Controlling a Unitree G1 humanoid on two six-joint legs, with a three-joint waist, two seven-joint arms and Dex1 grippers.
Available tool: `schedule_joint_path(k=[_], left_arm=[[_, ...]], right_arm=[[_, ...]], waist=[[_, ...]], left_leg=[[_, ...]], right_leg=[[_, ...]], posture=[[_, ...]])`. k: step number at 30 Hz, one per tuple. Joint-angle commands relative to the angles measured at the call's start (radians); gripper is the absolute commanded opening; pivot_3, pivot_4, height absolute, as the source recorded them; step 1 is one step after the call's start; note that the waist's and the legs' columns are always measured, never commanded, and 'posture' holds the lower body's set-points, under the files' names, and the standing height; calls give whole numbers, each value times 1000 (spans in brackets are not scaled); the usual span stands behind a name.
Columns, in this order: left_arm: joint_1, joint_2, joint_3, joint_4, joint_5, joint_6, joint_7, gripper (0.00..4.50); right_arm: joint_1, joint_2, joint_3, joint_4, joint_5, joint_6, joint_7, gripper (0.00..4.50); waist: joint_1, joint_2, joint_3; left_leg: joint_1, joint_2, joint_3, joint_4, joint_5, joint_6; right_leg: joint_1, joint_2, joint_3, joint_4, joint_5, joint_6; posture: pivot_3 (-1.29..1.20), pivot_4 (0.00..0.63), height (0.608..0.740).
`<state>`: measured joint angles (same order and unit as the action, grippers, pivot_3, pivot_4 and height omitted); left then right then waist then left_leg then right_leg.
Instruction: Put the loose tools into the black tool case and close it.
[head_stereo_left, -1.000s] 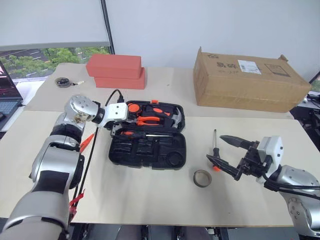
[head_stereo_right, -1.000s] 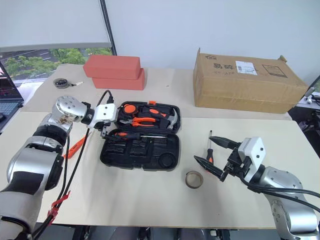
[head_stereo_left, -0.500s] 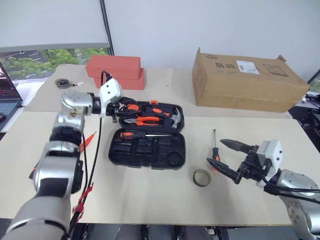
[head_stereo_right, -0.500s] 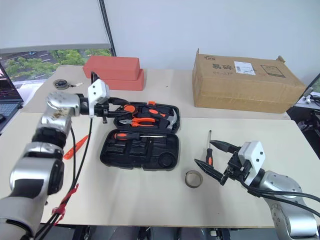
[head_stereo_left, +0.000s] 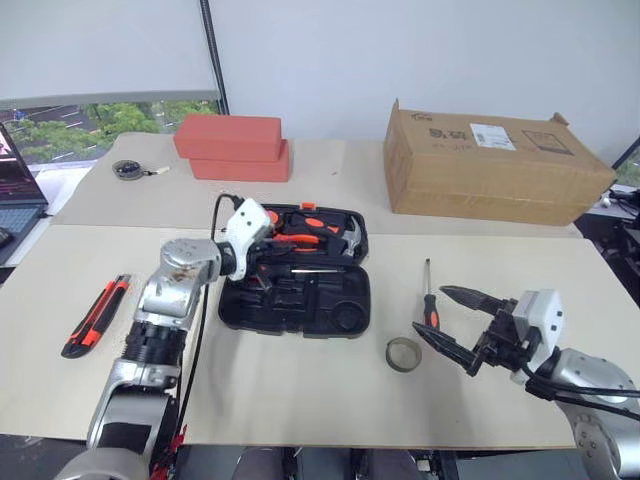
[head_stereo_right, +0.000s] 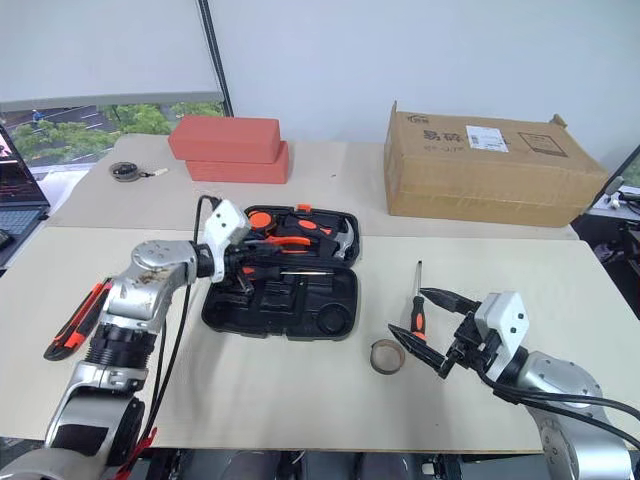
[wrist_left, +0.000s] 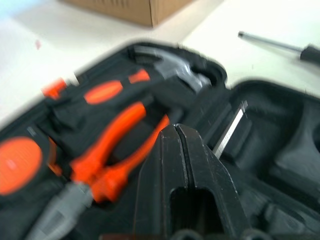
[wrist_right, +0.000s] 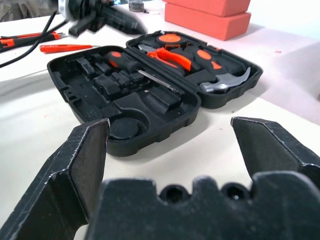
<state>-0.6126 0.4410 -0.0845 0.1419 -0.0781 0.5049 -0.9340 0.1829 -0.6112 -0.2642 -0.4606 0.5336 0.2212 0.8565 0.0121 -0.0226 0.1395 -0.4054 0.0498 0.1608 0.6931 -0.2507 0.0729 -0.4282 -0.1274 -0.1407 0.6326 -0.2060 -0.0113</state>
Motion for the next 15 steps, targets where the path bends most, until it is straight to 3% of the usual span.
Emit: schedule_joint_path(k=[1,15], left_arm=[[12,-8,-23,-49,12,22,59,39],[55,-29,-106,49,51,101,187,39]], right_arm=[[3,-7,-32,-27,11,-28,1,4500],[-1,-12,-35,-32,11,-22,-2,4500]], waist=[[1,0,0],[3,5,-3]], left_leg=[[0,0,0,0,0,0],[3,0,-2,0,-1,1]], right_leg=[[0,0,0,0,0,0],[4,-3,-1,-2,0,1]], posture=[[0,150,712],[0,150,712]])
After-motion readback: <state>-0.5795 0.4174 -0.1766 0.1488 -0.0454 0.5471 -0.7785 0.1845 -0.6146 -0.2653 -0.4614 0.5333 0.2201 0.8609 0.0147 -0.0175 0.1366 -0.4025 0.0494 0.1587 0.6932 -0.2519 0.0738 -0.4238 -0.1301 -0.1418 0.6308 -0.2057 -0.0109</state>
